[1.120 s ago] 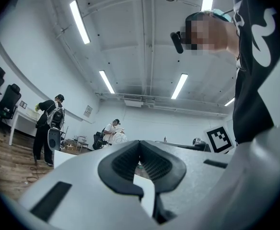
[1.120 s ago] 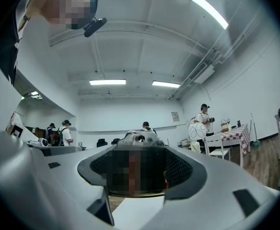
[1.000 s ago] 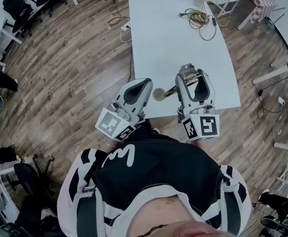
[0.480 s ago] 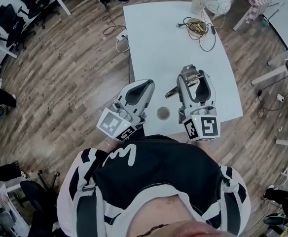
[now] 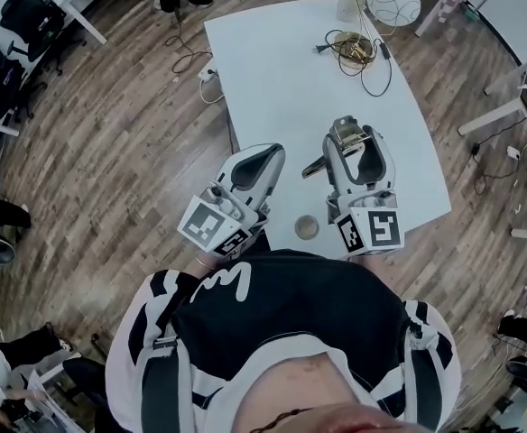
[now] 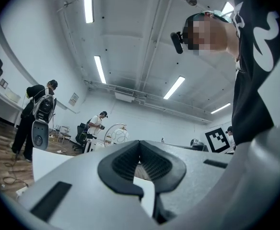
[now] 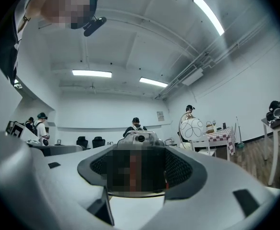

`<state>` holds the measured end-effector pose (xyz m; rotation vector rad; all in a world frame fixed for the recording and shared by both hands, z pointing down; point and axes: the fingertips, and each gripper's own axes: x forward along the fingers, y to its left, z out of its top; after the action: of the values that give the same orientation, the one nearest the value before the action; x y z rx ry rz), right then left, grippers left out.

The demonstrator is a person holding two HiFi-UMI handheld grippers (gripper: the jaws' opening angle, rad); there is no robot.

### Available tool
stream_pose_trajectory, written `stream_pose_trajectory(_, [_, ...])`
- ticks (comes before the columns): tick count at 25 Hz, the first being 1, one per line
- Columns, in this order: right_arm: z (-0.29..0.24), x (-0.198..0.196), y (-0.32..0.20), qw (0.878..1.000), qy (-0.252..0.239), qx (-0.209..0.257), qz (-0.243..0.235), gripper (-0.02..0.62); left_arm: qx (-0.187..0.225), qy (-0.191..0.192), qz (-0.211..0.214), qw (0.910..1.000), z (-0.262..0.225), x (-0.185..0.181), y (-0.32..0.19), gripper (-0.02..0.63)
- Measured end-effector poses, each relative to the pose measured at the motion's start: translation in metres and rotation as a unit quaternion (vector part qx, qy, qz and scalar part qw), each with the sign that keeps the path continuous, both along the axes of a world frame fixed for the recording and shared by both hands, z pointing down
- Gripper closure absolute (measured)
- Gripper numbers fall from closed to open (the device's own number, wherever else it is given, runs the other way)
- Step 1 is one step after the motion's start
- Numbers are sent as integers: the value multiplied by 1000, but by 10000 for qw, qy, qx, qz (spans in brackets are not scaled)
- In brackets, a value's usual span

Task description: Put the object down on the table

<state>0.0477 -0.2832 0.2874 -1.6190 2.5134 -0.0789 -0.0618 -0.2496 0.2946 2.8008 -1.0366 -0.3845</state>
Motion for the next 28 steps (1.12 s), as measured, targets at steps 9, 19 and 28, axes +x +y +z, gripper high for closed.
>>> stream_pose_trajectory(9, [12,9,-16,9987,172,-225,429,307,-146,69,562,9983,14,14,-31,601])
stream_pose_trajectory(19, [25,13,-15,9973,320,-323,573,307,-289,-23,854,9959,35,32,-43,601])
stream_pose_trajectory(28, [49,37,-34,9967,521,-404,479,307,-248,-37,357,9990,28,37,-46,601])
